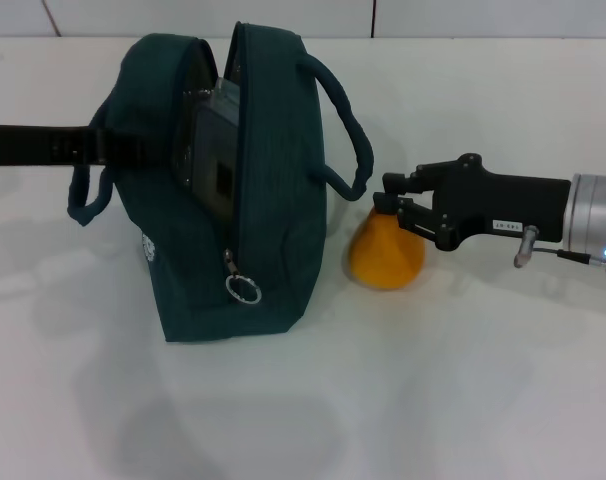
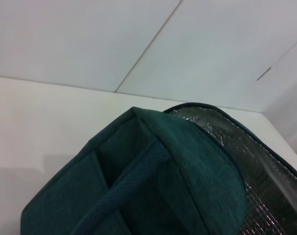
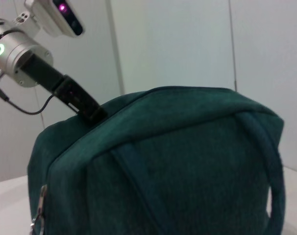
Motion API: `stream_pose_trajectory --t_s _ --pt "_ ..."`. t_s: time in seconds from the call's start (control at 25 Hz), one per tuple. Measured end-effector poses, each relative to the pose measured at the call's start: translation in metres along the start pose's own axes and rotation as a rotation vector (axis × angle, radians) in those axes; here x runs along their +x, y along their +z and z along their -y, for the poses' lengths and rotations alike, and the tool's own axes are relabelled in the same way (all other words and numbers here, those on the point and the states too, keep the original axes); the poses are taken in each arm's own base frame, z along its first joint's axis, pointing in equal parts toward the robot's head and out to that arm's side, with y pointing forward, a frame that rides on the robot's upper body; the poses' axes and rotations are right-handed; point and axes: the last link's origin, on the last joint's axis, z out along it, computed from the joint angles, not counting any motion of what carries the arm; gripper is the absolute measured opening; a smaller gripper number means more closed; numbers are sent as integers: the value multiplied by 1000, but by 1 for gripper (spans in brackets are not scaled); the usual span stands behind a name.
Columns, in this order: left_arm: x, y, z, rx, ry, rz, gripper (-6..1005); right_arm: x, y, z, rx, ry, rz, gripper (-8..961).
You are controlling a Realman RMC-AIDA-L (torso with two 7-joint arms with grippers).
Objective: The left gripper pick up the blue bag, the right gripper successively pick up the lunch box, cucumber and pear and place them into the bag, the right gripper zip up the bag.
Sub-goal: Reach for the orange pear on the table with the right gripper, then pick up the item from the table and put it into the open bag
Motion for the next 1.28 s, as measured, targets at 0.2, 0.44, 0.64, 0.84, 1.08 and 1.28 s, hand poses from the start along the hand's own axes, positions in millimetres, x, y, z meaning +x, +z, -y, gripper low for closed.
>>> stream_pose_trajectory --t_s 0.2,0.44,0.64,0.84,1.08,1.28 --pt "0 0 0 1 0 -1 37 1 1 -1 -8 -11 -7 274" --pt "0 0 0 1 0 -1 36 0 1 -1 -4 -10 -2 65" --pt "0 0 0 1 0 -2 36 -3 -3 1 1 -6 20 36" --pt "-1 -1 1 2 -6 -5 36 -14 -12 4 3 -15 70 36" --pt "1 -5 -1 -22 -11 -32 36 -42 -38 1 -43 -23 193 37" --pt "0 -4 -2 -27 -12 -28 36 -61 -51 -3 -77 -40 295 37"
